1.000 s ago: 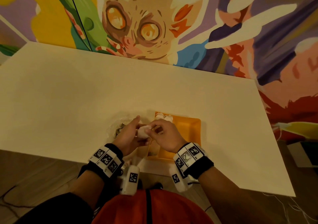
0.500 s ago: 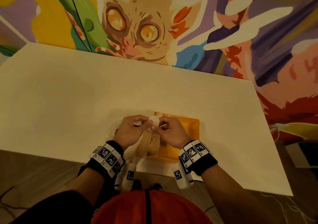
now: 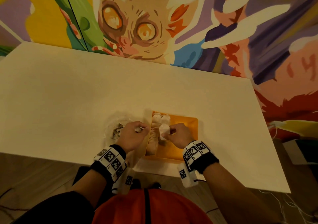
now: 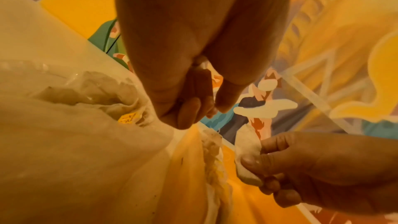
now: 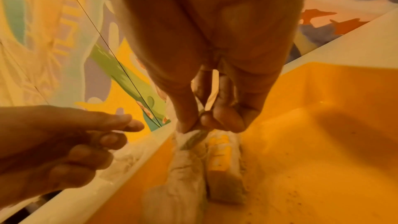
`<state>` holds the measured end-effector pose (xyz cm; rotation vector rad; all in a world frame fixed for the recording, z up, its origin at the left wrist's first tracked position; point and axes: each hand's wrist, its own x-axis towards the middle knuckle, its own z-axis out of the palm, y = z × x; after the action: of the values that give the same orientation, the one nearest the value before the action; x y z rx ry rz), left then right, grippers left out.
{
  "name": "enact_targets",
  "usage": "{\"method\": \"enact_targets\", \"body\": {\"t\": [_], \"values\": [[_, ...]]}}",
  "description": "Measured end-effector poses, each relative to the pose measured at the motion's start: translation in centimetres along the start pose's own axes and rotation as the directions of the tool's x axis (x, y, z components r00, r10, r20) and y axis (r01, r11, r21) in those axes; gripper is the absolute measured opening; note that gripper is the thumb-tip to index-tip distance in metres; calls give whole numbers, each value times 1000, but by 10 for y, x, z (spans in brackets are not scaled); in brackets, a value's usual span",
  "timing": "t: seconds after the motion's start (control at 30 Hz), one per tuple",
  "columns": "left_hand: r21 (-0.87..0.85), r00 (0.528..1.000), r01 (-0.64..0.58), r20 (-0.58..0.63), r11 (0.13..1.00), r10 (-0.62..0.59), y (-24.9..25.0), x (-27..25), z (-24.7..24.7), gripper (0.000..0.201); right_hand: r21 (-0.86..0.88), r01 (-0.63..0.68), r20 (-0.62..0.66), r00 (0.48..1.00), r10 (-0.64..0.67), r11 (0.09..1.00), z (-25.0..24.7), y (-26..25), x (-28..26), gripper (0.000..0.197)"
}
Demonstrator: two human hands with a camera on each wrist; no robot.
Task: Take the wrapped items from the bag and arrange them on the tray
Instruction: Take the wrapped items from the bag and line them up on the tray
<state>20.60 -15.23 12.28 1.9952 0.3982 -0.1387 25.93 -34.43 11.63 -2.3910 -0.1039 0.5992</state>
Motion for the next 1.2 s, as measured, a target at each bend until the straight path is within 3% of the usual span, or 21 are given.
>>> {"method": "enact_targets", "body": {"t": [0.13, 0.3, 0.73, 0.83, 0.93, 1.03, 1.13, 1.2], "values": [[208, 1000, 12, 21, 978, -16, -5, 0, 8, 20, -93, -149, 43, 987, 154, 984, 1, 7, 4, 24], [334, 997, 15, 69, 943, -40, -13, 4, 20, 27, -170, -197, 104, 971, 216, 966, 8, -1, 9, 26], [390, 990, 11, 125, 921, -65, -15, 9, 21, 27, -219, -261, 107, 951, 289, 940, 17, -20, 18, 30], [391, 990, 17, 119, 920, -69, -13, 9, 20, 27, -287, -254, 118, 948, 297, 924, 11, -24, 16, 13], [399, 990, 20, 123, 917, -75, -13, 10, 21, 27, -291, -249, 79, 956, 282, 924, 7, -23, 14, 35], [407, 988, 22, 130, 913, -82, -12, 11, 21, 28, -255, -275, 86, 948, 305, 927, 8, -18, 17, 17], [416, 987, 18, 135, 909, -82, -11, 11, 21, 28, -228, -243, 150, 948, 281, 943, 7, -17, 17, 55], [426, 987, 11, 142, 905, -79, -10, 11, 20, 27, -244, -227, 141, 953, 266, 943, 7, -18, 19, 58]]}}
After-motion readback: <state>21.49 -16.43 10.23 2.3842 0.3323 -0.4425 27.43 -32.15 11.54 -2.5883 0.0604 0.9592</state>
